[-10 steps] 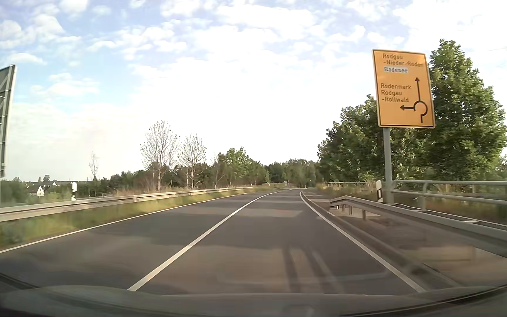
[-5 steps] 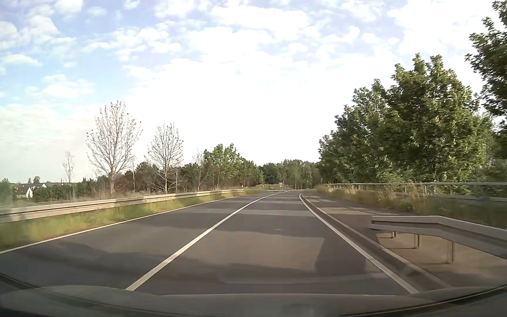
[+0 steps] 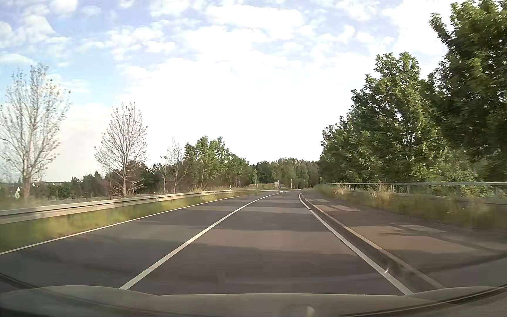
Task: Follow the waypoints while adhering to traffic rules and regulations
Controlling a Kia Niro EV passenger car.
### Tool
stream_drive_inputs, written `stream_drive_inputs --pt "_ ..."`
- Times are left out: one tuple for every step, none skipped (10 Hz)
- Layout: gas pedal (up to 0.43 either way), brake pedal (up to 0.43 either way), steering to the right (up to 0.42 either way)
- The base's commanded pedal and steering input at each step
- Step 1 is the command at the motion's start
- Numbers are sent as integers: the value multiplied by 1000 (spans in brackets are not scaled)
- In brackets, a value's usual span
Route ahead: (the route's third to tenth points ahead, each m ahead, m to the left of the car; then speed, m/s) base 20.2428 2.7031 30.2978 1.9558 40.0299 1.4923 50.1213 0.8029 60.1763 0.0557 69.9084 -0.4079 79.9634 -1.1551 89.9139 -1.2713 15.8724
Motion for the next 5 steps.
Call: stream_drive_inputs --pt "0 140 10" --pt "0 146 11" --pt "0 152 11" --pt "0 159 10" --pt "0 165 10"
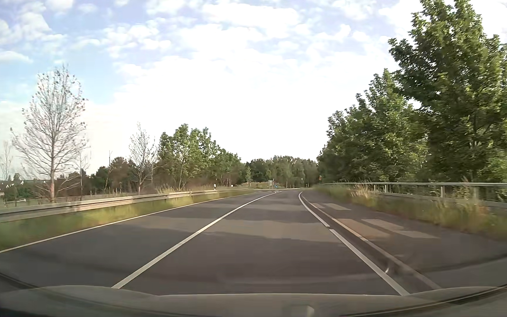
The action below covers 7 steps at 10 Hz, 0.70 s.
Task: Follow the waypoints while adhering to traffic rules and regulations
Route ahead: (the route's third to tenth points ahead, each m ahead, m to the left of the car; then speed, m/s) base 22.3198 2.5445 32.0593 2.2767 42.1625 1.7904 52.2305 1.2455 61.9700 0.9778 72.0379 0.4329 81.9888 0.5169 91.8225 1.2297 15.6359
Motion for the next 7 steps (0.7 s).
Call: stream_drive_inputs --pt "0 171 10" --pt "0 183 10" --pt "0 195 10" --pt "0 195 10" --pt "0 201 10" --pt "0 207 10" --pt "0 220 10"
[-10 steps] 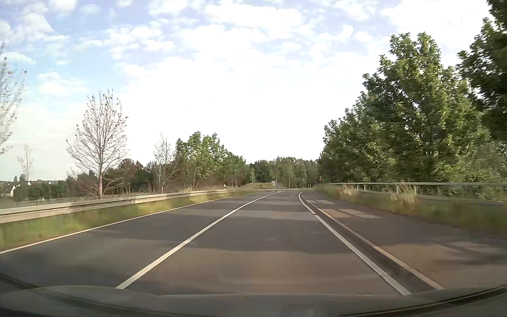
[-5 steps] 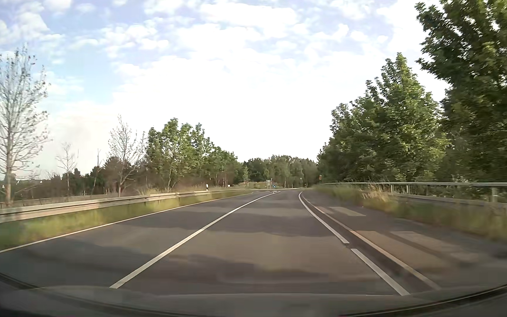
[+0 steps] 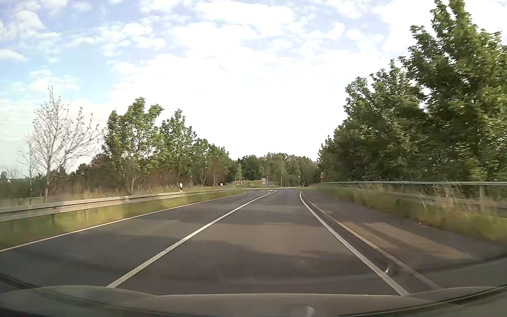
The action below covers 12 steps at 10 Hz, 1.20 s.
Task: Follow the waypoints while adhering to traffic rules and regulations
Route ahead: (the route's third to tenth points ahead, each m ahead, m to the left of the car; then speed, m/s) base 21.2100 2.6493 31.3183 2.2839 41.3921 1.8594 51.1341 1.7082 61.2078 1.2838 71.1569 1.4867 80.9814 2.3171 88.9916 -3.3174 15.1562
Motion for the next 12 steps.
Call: stream_drive_inputs --pt "0 232 10" --pt "0 232 10" --pt "0 238 10" --pt "0 238 10" --pt "0 244 10" --pt "0 250 10" --pt "0 250 11" --pt "0 256 11" --pt "0 256 12" --pt "0 262 13" --pt "0 262 14" --pt "0 262 16"
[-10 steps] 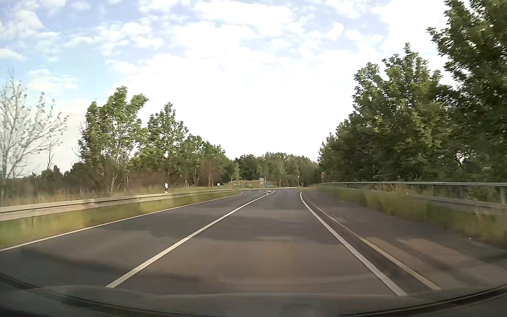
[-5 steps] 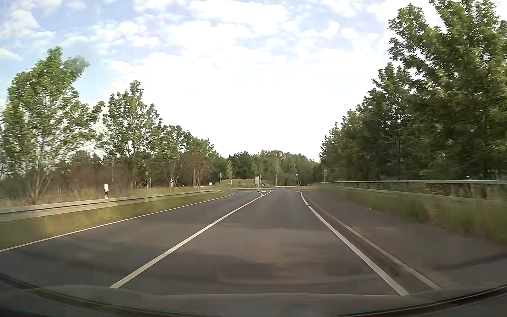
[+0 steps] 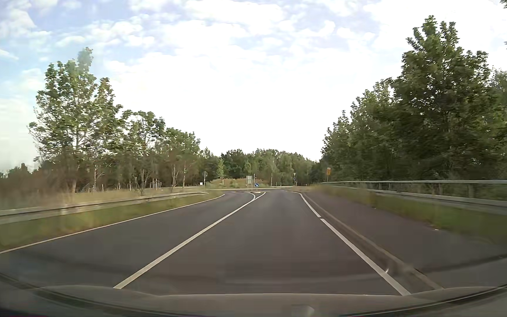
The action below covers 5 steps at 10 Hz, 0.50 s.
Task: Follow the waypoints while adhering to traffic rules and regulations
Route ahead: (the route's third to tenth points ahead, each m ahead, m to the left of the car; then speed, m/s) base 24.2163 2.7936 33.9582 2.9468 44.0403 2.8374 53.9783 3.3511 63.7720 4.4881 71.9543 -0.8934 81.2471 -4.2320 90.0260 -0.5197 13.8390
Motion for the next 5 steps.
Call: stream_drive_inputs --pt "0 262 18" --pt "0 262 18" --pt "0 262 18" --pt "0 262 18" --pt "0 268 17"
